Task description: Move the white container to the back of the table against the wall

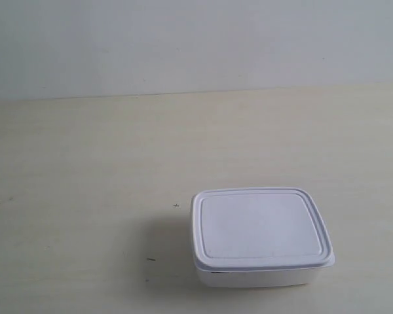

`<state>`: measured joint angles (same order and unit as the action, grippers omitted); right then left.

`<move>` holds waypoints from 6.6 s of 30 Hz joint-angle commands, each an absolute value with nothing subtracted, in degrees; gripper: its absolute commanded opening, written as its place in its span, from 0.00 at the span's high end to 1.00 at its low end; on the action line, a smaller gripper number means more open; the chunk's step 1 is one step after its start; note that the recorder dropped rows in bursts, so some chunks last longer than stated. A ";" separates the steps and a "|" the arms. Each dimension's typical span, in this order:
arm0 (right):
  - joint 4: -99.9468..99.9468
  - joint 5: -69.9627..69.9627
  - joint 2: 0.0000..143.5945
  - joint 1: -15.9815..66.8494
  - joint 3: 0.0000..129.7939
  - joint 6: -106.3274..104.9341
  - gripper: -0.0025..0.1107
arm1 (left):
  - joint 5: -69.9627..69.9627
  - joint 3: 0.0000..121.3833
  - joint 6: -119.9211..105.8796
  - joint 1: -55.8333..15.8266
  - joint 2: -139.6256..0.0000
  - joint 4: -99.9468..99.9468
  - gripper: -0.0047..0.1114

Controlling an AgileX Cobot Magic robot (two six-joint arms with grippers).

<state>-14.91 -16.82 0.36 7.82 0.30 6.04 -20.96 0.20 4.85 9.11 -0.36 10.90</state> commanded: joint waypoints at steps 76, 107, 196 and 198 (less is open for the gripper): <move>34.29 -12.92 13.28 17.73 21.62 -4.02 0.98 | 47.60 12.53 92.92 8.69 -21.48 64.78 0.96; 50.57 -49.85 34.95 18.70 28.39 -33.46 0.98 | 68.39 23.12 97.24 6.75 -53.34 83.77 0.96; 0.00 -17.87 82.87 34.15 31.70 18.58 0.98 | -8.96 50.00 99.34 -51.90 -103.69 83.92 0.96; -0.32 -18.97 82.87 34.15 32.53 18.65 0.98 | -9.14 50.00 99.34 -51.90 -103.85 83.92 0.96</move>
